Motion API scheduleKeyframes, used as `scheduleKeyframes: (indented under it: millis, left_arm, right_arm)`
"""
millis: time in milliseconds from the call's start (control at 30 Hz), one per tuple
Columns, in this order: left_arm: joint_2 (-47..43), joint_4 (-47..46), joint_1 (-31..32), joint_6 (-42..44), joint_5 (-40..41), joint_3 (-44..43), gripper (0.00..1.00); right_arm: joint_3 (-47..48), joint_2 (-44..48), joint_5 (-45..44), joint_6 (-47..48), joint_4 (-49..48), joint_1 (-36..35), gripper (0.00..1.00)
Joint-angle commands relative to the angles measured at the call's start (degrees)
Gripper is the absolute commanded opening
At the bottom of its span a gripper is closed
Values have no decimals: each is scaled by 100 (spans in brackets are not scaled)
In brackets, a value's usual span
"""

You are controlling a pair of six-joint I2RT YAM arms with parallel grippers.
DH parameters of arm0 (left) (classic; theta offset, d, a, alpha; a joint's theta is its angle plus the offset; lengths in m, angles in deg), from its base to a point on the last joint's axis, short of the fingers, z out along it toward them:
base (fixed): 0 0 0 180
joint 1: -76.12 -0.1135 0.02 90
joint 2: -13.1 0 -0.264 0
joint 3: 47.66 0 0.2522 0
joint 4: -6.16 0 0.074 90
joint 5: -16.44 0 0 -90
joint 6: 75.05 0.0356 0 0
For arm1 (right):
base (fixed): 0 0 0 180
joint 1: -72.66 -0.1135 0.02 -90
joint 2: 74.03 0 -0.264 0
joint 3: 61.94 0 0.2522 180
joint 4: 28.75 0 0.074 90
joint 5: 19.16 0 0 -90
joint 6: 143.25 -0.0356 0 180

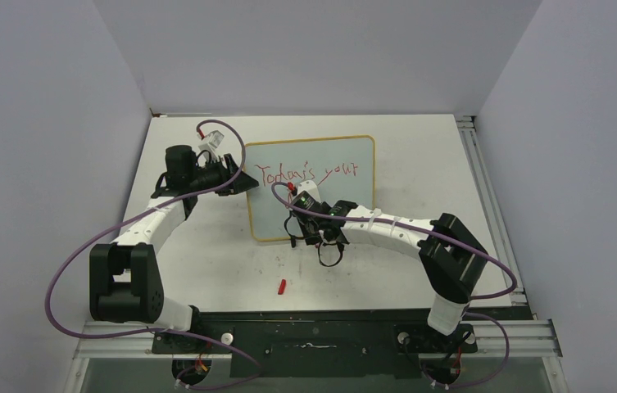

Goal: Write a sentence on the whiteboard

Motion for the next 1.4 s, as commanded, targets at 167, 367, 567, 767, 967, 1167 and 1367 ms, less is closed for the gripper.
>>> scheduleKeyframes:
  millis: [167, 367, 567, 767, 967, 1167, 1367]
  left_arm:
    - [-210, -218, 49, -18, -249, -41, 44]
    - [-211, -215, 48, -17, -248, -48, 44]
    - [-207, -221, 48, -18, -246, -37, 44]
    - [-206, -219, 48, -18, -245, -40, 44]
    - [-210, -221, 48, -18, -244, -39, 44]
    - [-216, -219, 46, -18, -247, -34, 44]
    - [-244, -217, 49, -18, -252, -26, 44]
  right_arm:
    - [200, 87, -269, -23, 164, 132, 5]
    - [274, 104, -289, 8, 176, 192, 5]
    - [431, 58, -297, 88, 175, 224, 5]
    - [527, 7, -298, 130, 183, 229, 5]
    - [363, 63, -271, 79, 168, 224, 5]
    - [125, 129, -200, -11, 110, 203, 5]
    - [-3, 129, -180, -85, 88, 138, 5]
